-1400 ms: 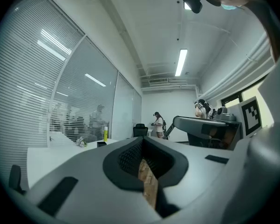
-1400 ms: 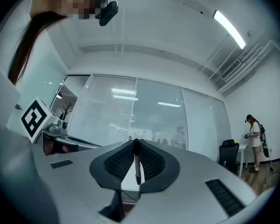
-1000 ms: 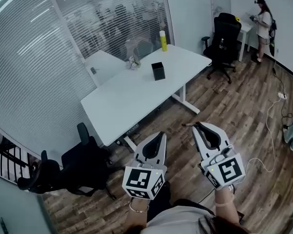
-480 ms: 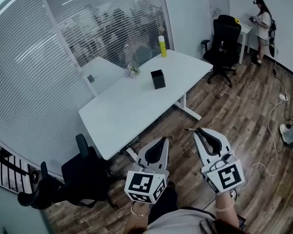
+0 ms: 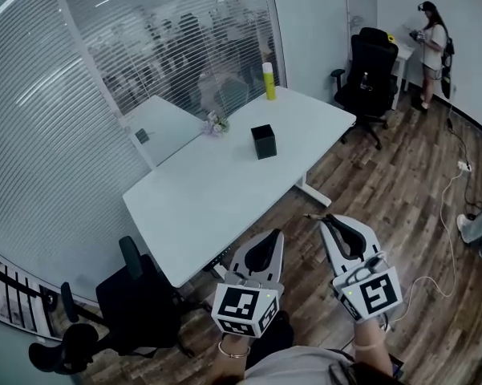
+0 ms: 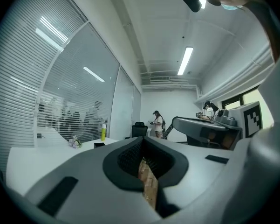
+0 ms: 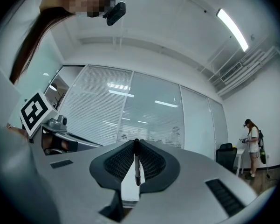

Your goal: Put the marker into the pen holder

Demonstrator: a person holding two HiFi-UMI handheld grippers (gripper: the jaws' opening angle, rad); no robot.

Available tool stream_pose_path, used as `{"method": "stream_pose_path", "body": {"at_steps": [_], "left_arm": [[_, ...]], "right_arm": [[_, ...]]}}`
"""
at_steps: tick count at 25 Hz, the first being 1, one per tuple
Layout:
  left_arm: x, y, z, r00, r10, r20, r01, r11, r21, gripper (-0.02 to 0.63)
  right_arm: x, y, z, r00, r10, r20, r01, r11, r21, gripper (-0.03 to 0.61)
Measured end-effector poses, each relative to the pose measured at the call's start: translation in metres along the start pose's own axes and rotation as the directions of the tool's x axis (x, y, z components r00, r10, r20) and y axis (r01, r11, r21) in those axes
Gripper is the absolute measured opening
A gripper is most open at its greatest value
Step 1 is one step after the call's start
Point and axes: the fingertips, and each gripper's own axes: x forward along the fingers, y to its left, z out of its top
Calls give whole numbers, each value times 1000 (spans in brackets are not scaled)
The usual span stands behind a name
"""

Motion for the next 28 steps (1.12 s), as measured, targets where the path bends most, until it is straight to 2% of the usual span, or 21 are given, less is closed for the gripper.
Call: {"method": "stream_pose_path", "body": {"at_steps": [8, 13, 23, 28], "left_arm": [[16, 46, -6, 1000, -12, -15, 12, 1000, 10, 18], [25, 69, -11, 999, -29, -26, 29, 1000, -6, 18], [41, 96, -18, 998, -40, -52, 38, 999, -38, 18], [63, 101, -18, 998, -44, -50, 42, 998, -40, 18]], "right_arm": [[51, -4, -9, 1000, -17, 6, 17, 999, 50, 58], [79, -3, -14, 1000, -29, 5, 29, 999, 45, 58], [103, -6, -26, 999, -44, -7, 44, 997, 60, 58], [116, -29, -38, 999, -49, -19, 50, 996, 69, 58]]}}
